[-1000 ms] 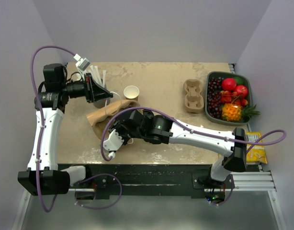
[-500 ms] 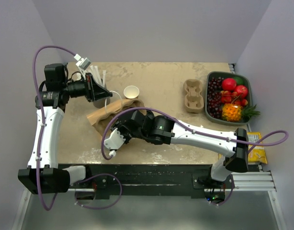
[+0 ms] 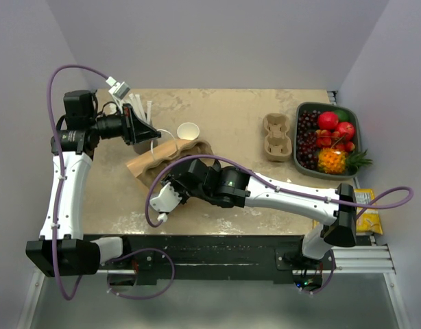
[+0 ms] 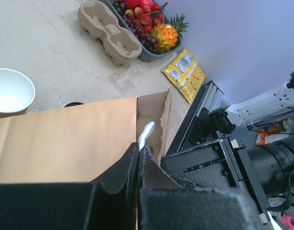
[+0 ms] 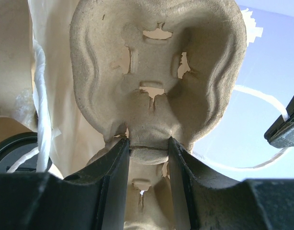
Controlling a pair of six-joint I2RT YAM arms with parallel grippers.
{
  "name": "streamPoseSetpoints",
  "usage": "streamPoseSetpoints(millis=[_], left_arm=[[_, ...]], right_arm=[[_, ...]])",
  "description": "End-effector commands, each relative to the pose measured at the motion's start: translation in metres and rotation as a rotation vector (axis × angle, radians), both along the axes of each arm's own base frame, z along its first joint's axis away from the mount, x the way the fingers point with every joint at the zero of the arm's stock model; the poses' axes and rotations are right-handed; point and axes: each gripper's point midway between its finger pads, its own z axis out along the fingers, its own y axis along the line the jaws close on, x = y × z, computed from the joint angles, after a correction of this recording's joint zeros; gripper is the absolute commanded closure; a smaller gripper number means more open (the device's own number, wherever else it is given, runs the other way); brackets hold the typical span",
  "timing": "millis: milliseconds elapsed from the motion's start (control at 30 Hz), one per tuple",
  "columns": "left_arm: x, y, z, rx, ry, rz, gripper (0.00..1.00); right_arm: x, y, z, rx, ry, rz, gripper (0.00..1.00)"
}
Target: Pack the takeout coffee
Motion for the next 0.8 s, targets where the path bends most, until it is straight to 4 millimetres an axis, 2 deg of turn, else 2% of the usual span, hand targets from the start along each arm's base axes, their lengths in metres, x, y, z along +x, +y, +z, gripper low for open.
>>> streamPoseSetpoints(millis=[0, 200, 333, 433, 600, 767], left_arm=[[0.001, 0.002, 0.009, 0.009, -0.051, -0.003, 1.00], [0.004, 0.003, 0.008, 0.013, -0.043, 0.010, 1.00], [0.006, 0.002, 0.012, -0.005, -0.041, 0.019, 1.00], [0.009, 0.002, 0.017, -0.018, -0.042, 0.040, 1.00], [0.015, 0.006, 0.017, -0.007, -0.038, 0.092, 1.00], [0.016, 0.004, 0.025, -0.036, -0.032, 0.102, 1.00]], right_arm=[[0.004, -0.004, 0.029, 0.065, -0.029, -0.026, 1.00], [0.004, -0.009, 0.031, 0.072, -0.026, -0.047, 1.00], [-0.013, -0.007, 0.037, 0.111, 0.045, 0.022, 1.00], [-0.014, -0.009, 0.037, 0.123, 0.056, 0.020, 1.00], [-0.003, -0.014, 0.037, 0.104, 0.029, -0.054, 1.00], [0.006, -0.021, 0.023, 0.023, -0.011, -0.096, 1.00]])
